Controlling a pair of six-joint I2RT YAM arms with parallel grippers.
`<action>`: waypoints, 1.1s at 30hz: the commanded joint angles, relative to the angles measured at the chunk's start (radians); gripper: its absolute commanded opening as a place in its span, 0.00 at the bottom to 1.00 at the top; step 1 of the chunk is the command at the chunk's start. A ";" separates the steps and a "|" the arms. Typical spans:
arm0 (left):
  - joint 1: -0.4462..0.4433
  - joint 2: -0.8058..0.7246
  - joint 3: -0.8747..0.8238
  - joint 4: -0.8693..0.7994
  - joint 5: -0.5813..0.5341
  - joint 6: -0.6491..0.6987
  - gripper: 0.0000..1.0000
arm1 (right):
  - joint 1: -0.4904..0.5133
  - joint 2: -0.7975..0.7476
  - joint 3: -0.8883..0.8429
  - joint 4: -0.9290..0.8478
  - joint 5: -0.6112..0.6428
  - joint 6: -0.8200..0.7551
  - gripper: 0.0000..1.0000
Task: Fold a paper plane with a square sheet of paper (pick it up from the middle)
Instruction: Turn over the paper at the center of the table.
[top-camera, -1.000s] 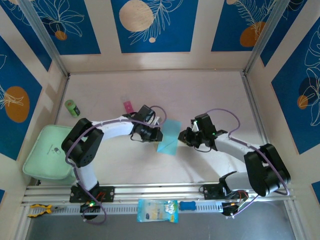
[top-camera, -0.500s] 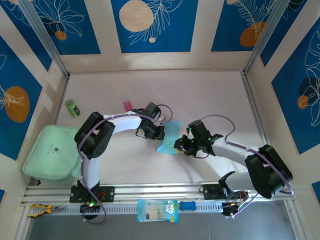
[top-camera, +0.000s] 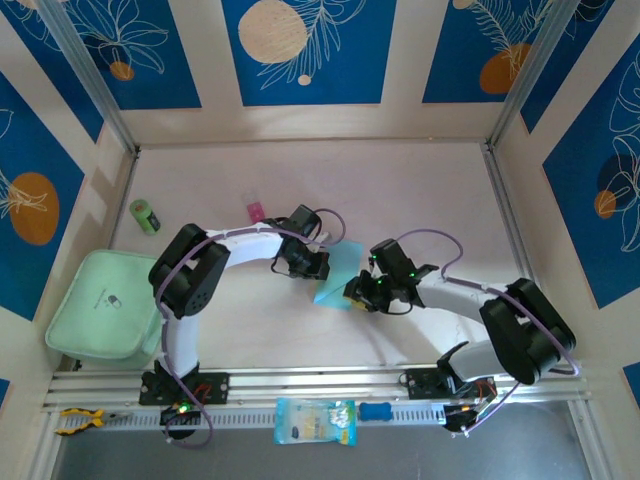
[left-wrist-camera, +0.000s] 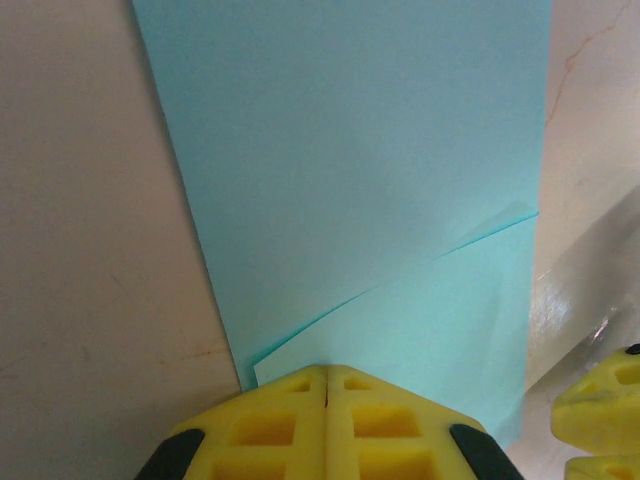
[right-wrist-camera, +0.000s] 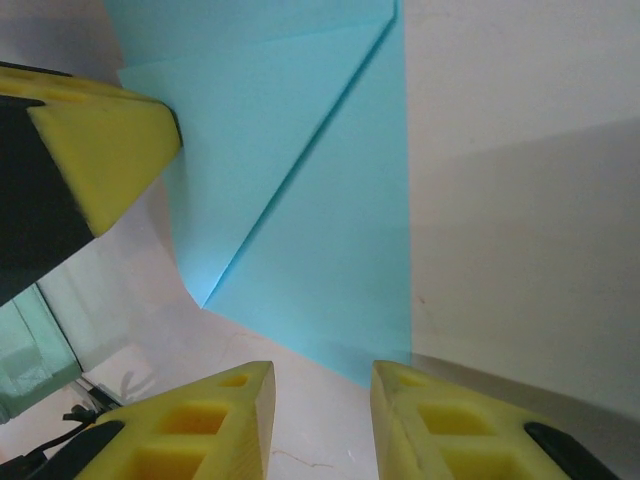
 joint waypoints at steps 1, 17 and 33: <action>-0.007 0.019 -0.032 -0.037 -0.009 0.009 0.05 | 0.013 0.028 0.031 -0.012 -0.005 0.007 0.32; -0.007 0.013 -0.034 -0.038 -0.013 0.005 0.04 | -0.002 0.147 0.028 0.182 -0.044 0.033 0.44; -0.006 -0.002 -0.045 -0.022 -0.005 -0.010 0.04 | -0.116 0.150 -0.003 0.315 -0.093 -0.007 0.48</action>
